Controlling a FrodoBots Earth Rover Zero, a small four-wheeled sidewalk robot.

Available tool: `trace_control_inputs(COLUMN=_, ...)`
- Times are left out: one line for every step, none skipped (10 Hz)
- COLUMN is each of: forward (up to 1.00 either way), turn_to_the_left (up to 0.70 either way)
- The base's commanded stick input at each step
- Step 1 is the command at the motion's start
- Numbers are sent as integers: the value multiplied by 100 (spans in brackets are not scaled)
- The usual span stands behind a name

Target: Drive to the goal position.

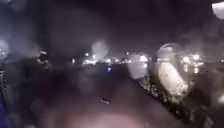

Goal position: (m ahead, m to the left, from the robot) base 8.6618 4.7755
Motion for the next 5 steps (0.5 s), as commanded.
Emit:
trace_control_inputs(forward=50, turn_to_the_left=0)
trace_control_inputs(forward=50, turn_to_the_left=0)
trace_control_inputs(forward=50, turn_to_the_left=0)
trace_control_inputs(forward=50, turn_to_the_left=0)
trace_control_inputs(forward=50, turn_to_the_left=0)
